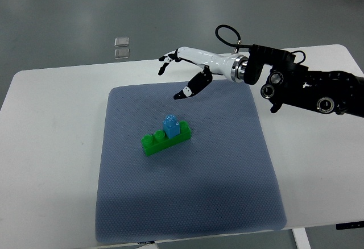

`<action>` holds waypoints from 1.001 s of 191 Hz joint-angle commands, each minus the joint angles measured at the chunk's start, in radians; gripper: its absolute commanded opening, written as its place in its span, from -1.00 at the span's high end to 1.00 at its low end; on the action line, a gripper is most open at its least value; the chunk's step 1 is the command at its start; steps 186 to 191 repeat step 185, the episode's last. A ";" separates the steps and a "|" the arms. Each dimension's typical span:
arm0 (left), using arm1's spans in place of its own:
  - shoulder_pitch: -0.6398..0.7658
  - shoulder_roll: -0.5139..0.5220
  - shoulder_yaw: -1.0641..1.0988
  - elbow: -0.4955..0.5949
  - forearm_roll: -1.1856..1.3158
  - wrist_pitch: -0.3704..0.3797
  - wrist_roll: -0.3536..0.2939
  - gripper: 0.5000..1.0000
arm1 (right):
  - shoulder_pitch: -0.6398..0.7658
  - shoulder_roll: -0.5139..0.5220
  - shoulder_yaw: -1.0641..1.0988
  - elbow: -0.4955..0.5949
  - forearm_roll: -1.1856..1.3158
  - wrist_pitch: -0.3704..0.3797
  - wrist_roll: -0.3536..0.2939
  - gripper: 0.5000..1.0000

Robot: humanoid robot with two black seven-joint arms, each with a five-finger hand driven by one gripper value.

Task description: Stack blue block on green block with right hand

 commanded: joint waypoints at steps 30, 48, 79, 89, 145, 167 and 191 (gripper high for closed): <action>0.000 0.000 0.000 -0.001 0.000 0.000 0.000 -1.00 | -0.163 0.031 0.348 -0.138 0.368 0.008 -0.053 -0.65; 0.000 0.000 0.000 -0.001 0.000 0.000 0.000 -1.00 | -0.219 0.069 0.462 -0.201 0.481 0.014 -0.050 -0.65; 0.000 0.000 0.000 -0.002 0.000 0.000 0.000 -1.00 | -0.305 0.126 0.630 -0.262 0.645 0.020 -0.043 -0.66; 0.000 0.000 0.000 -0.002 0.000 0.000 0.000 -1.00 | -0.330 0.138 0.661 -0.269 0.680 0.020 -0.041 -0.66; 0.000 0.000 0.000 -0.002 0.000 0.000 0.000 -1.00 | -0.477 0.281 0.796 -0.332 0.769 0.052 0.033 -0.66; 0.000 0.000 0.000 -0.002 0.000 0.000 0.000 -1.00 | -0.510 0.315 0.802 -0.387 0.772 0.152 0.059 -0.66; 0.000 0.000 0.000 -0.002 0.000 0.000 0.000 -1.00 | -0.513 0.319 0.802 -0.408 0.770 0.176 0.063 -0.66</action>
